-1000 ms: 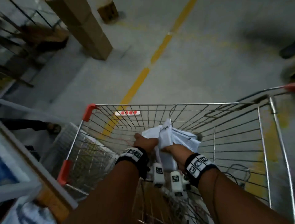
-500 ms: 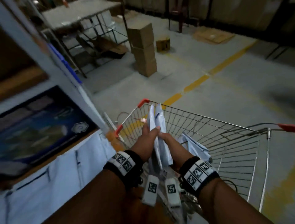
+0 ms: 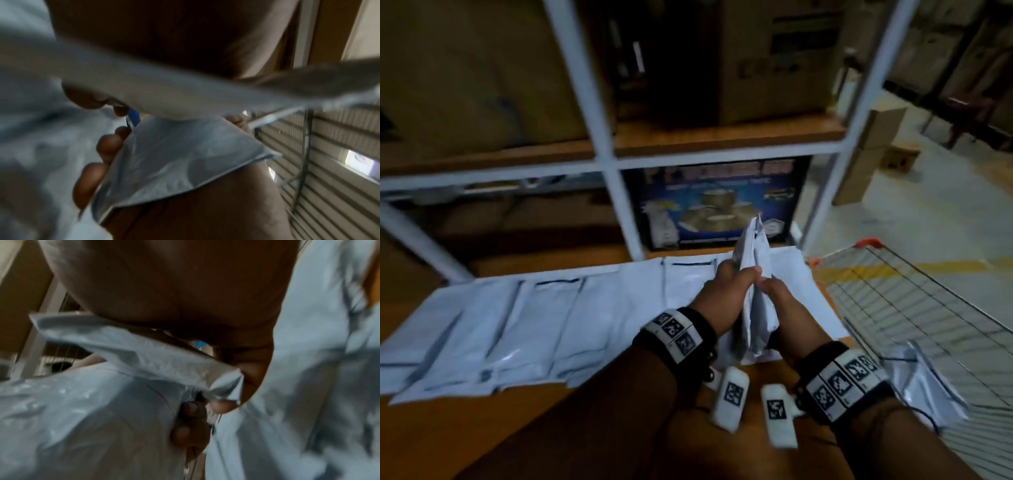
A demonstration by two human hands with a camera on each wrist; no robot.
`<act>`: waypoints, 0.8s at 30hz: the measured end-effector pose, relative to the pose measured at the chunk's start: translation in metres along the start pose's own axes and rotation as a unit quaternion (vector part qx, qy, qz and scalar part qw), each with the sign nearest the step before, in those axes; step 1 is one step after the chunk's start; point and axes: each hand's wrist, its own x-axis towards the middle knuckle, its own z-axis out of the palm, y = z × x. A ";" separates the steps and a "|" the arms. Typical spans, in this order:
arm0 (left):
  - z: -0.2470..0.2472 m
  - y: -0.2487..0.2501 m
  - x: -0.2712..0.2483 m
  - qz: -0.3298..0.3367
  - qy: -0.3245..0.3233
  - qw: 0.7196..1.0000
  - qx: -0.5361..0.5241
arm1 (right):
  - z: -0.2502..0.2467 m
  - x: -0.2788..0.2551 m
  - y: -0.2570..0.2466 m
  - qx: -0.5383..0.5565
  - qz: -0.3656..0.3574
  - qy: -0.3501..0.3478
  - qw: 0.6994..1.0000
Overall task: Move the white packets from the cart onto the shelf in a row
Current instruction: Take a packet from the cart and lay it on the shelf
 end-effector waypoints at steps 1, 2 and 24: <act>-0.019 -0.003 -0.009 0.007 0.020 1.000 0.005 | 0.025 -0.003 -0.001 -0.010 -0.010 -0.015 1.000; -0.040 -0.007 -0.019 0.017 0.033 0.999 0.003 | 0.048 -0.006 -0.002 -0.014 -0.015 -0.032 0.999; -0.301 -0.117 -0.053 -0.093 0.311 0.886 0.333 | 0.245 0.041 0.042 -0.624 -0.012 0.092 0.776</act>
